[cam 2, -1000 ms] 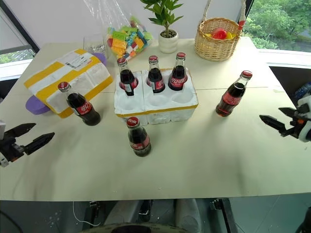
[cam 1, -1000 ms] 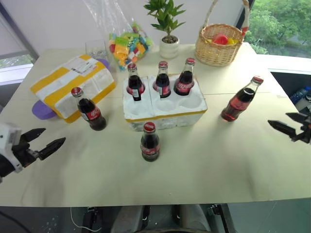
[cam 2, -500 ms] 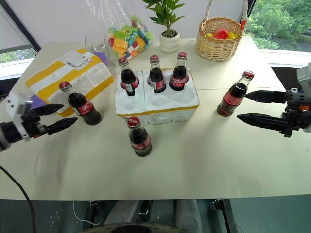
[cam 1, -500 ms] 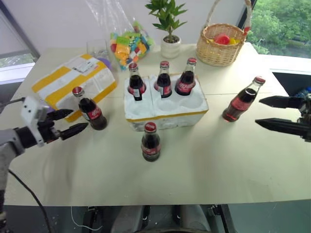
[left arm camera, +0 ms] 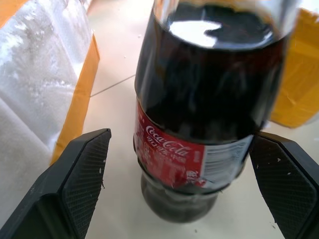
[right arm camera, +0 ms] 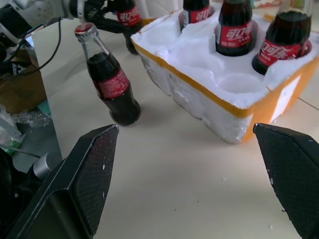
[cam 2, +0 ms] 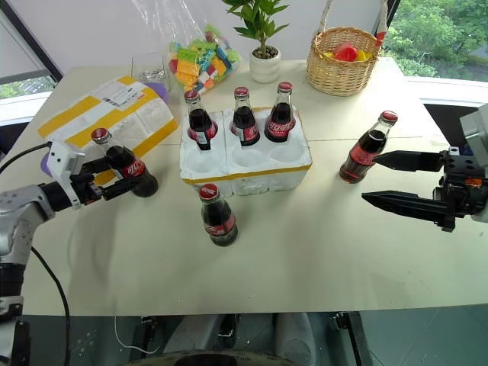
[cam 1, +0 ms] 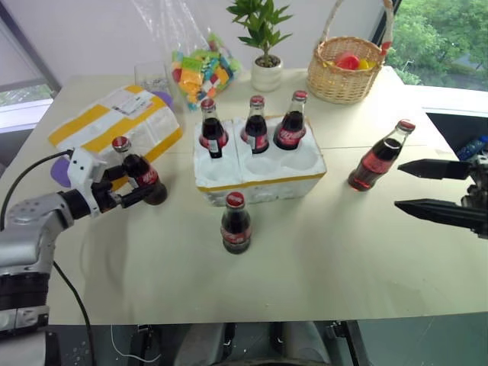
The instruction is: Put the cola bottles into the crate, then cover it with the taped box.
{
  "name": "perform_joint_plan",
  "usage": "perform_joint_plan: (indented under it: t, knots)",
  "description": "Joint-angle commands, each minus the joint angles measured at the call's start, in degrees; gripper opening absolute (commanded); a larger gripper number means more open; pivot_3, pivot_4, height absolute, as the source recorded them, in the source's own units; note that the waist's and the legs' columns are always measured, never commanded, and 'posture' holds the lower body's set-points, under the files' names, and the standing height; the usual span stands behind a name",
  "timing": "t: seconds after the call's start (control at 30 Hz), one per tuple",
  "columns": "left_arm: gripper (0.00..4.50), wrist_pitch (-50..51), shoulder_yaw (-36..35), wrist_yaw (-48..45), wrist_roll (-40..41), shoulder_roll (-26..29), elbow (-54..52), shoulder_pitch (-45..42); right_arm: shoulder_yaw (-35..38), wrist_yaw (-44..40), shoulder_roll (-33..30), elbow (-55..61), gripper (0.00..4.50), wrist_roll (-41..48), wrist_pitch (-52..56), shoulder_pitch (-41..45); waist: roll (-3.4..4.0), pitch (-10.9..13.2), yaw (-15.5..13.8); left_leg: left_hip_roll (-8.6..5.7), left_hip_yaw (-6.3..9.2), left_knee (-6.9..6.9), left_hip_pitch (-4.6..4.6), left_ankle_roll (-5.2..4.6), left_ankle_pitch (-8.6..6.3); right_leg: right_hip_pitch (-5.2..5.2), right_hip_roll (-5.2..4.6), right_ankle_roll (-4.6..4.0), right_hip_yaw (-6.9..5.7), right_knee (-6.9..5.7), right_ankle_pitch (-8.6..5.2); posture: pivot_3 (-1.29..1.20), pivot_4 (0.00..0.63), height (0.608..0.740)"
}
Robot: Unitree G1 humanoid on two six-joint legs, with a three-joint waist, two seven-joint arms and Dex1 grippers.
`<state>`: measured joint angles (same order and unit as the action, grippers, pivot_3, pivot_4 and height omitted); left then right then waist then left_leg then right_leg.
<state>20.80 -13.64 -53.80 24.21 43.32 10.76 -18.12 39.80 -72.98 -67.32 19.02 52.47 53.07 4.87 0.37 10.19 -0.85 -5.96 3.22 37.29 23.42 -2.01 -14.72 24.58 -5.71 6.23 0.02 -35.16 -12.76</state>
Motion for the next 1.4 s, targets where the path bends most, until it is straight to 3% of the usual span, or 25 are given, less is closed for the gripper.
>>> perform_joint_plan:
  t: [0.03, 0.2, 0.3, 0.37, 0.53, 0.7, 0.9, 1.0, 1.13, 1.4]
  knots:
    - [4.45, -1.8, 0.4, 0.4, -0.8, -0.7, 0.2, -1.6, 2.5, 0.4, 0.0, 2.1, 4.44, 2.4, 0.3, 0.3, 0.00, 0.0, 0.0, 0.00, 0.00, 0.00, 0.00, 0.00, 0.00, 0.00, 0.00, 0.00, 0.00, 0.00, 0.00, 0.00, 0.150, 0.732]
    - [4.45, -1.9, 1.1, 0.0, -0.9, -1.5, 0.2, -1.6, 1.9, 0.9, -0.1, 2.9, 4.44, 2.9, 0.1, 0.3, 0.00, 0.0, 0.1, 0.00, 0.00, 0.00, 0.00, -0.02, 0.01, 0.00, 0.00, 0.01, 0.00, 0.00, 0.00, 0.00, 0.150, 0.732]
    - [3.62, -2.0, 0.9, -0.5, -0.5, -1.7, 0.1, -1.6, 1.6, 1.2, -0.2, 3.3, 4.50, 3.6, 0.1, 0.7, 0.00, 0.0, 0.0, 0.00, 0.00, 0.00, 0.00, -0.10, 0.06, 0.00, 0.00, 0.01, 0.00, 0.00, 0.00, 0.00, 0.150, 0.732]
    - [2.79, -1.3, 0.9, -0.8, -0.2, -1.4, -0.7, -1.5, 1.0, 1.5, -0.2, 3.7, 4.50, 3.9, -0.1, 0.9, -0.01, 0.0, 0.0, 0.00, 0.00, 0.00, 0.00, -0.10, 0.06, 0.00, -0.01, 0.01, 0.00, 0.00, 0.00, 0.00, 0.150, 0.732]
    - [2.81, 1.8, 1.2, -2.7, 0.5, 1.1, -2.8, -2.1, 0.0, 2.3, 0.1, 4.4, 4.50, 3.9, -0.8, 1.1, -0.04, 0.0, 0.0, 0.00, 0.00, 0.00, 0.01, -0.12, 0.07, 0.00, -0.01, 0.01, 0.00, 0.00, 0.00, 0.00, 0.150, 0.732]
    - [2.81, 11.3, 0.6, -10.2, 6.5, 7.6, -9.1, -5.7, -1.1, 3.3, 0.1, 4.9, 4.50, 4.6, -0.9, 2.1, -0.28, 0.2, 0.1, 0.00, 0.00, 0.01, 0.06, -0.12, 0.07, 0.05, 0.01, 0.01, 0.00, -0.01, 0.00, 0.00, 0.150, 0.732]
    - [2.81, 21.6, 3.4, -20.8, 13.8, 14.5, -12.0, -18.2, -2.6, 4.4, 0.4, 5.2, 4.50, 5.1, -0.7, 3.3, -0.47, 0.3, -0.1, -0.05, 0.04, 0.09, 0.16, -0.11, 0.05, 0.07, -0.02, 0.00, -0.04, 0.01, 0.00, 0.00, 0.150, 0.732]
    - [2.81, 24.6, 6.8, -22.7, 15.0, 12.6, -10.3, -27.9, -3.1, 5.7, 1.0, 5.6, 4.50, 5.6, -0.7, 3.8, -0.48, 0.3, -0.1, -0.06, 0.05, 0.12, 0.17, -0.13, 0.07, 0.06, -0.02, 0.01, -0.08, 0.01, 0.00, 0.00, 0.150, 0.732]
    - [2.81, 25.0, 12.6, -23.1, 13.8, 4.2, -5.1, -40.4, -3.5, 8.3, 2.6, 7.0, 4.50, 5.6, -1.1, 3.6, -0.49, 0.3, -0.1, -0.08, 0.08, 0.17, 0.15, -0.14, 0.10, 0.02, -0.01, 0.04, -0.12, -0.04, 0.02, 0.00, 0.150, 0.732]
    - [2.81, 11.9, 21.2, -25.0, 3.6, -10.2, 11.4, -50.7, 0.4, 12.5, 5.0, 10.3, 4.50, 7.2, -0.1, 0.3, -0.53, 0.3, 0.1, -0.08, 0.07, 0.21, 0.16, -0.15, 0.12, 0.05, 0.03, 0.14, -0.10, -0.10, 0.07, 0.00, 0.150, 0.732]
